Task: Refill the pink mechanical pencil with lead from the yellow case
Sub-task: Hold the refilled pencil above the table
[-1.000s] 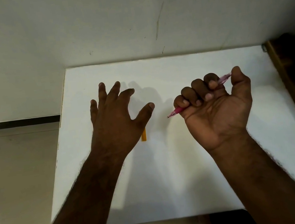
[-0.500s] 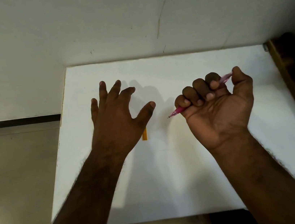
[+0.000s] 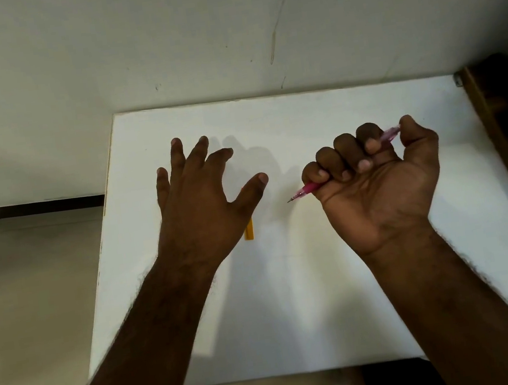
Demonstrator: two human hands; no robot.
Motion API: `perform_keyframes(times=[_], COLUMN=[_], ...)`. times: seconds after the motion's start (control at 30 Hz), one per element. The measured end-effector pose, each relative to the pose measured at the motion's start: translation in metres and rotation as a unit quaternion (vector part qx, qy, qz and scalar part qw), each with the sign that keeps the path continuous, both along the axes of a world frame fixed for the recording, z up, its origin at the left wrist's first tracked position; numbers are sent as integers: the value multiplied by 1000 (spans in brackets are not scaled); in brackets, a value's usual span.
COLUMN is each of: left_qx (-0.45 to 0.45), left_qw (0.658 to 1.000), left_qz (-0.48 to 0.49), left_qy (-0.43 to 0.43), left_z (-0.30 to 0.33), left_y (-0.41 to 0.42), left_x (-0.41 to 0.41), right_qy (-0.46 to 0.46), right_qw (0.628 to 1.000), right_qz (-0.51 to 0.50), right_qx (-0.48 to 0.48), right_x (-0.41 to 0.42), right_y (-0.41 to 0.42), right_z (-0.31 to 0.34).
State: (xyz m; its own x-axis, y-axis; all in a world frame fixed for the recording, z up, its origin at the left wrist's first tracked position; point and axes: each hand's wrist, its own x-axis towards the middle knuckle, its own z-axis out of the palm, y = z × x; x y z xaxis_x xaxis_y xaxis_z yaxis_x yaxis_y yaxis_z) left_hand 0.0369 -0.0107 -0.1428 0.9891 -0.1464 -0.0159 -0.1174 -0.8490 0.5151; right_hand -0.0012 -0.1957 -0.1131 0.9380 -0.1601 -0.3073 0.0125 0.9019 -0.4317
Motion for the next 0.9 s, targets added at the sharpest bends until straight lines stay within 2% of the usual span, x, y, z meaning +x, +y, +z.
perform_keyframes(times=[0.9], left_qx=[13], left_qw=[1000], left_qz=[-6], left_qy=[4], left_z=[-4], left_y=[2], left_x=[2], right_qy=[1], right_qw=[1000], right_qz=[-13], right_qx=[1], right_x=[1], right_y=[-3], right_z=[-1])
